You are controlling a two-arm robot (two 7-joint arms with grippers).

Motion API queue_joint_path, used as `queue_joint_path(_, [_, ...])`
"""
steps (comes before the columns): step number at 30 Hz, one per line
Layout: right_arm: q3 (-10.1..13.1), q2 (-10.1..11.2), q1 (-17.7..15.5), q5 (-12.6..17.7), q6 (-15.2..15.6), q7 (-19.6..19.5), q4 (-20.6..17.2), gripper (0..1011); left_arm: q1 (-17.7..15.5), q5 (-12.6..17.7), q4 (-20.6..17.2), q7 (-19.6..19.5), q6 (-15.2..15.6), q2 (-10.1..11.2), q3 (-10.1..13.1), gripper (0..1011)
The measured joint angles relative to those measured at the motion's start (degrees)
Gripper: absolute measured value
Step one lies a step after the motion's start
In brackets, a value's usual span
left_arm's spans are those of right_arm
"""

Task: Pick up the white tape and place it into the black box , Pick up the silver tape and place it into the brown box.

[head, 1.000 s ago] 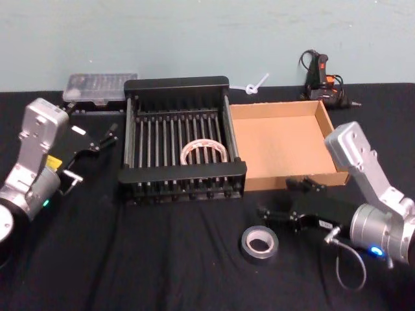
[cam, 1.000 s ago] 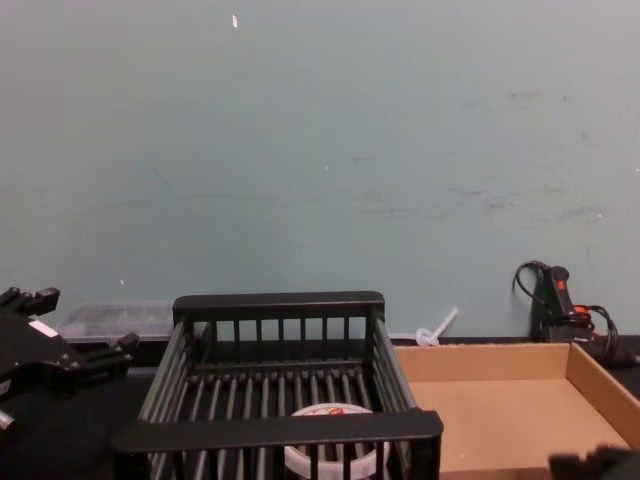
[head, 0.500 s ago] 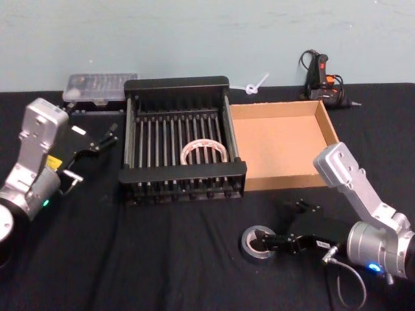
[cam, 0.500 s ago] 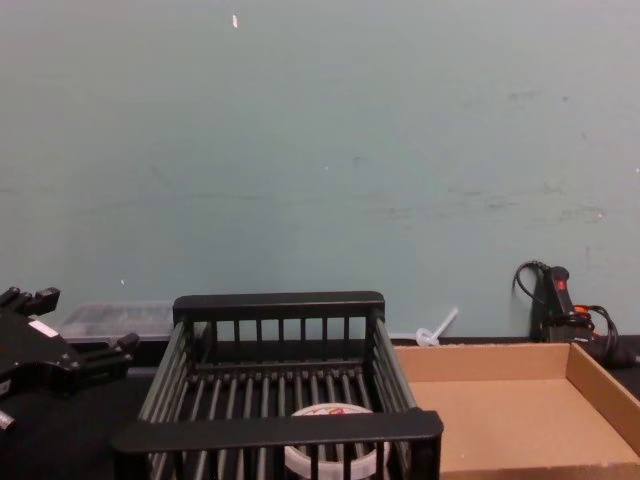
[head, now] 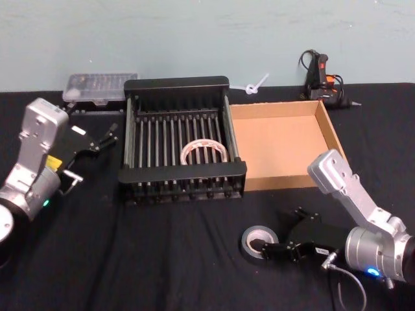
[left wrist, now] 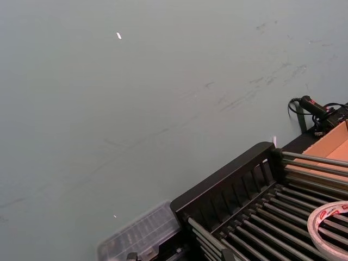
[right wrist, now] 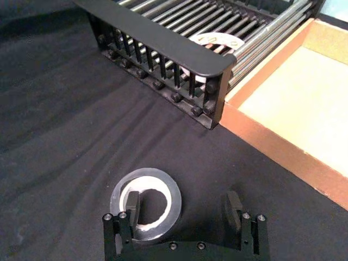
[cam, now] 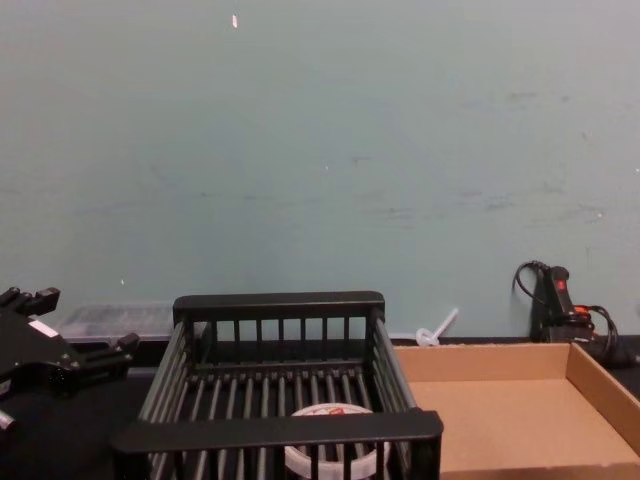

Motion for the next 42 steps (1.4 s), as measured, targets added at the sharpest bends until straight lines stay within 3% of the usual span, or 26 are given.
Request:
queue_joint_path(27, [-0.74, -0.39, 0.62, -0.55, 0.49, -0.02, 0.93, 993, 0.0, 0.0, 0.0, 0.0, 0.0, 0.0, 0.0, 1001])
queue_joint_path(38, [-0.75, -0.37, 0.57, -0.61, 0.58, -0.02, 0.92, 737, 0.0, 0.0, 0.0, 0.0, 0.0, 0.0, 0.0, 1001])
queue_joint_path(42, [-0.74, -0.38, 0.57, -0.6, 0.58, -0.03, 0.91, 599, 0.0, 0.0, 0.0, 0.0, 0.0, 0.0, 0.0, 1001])
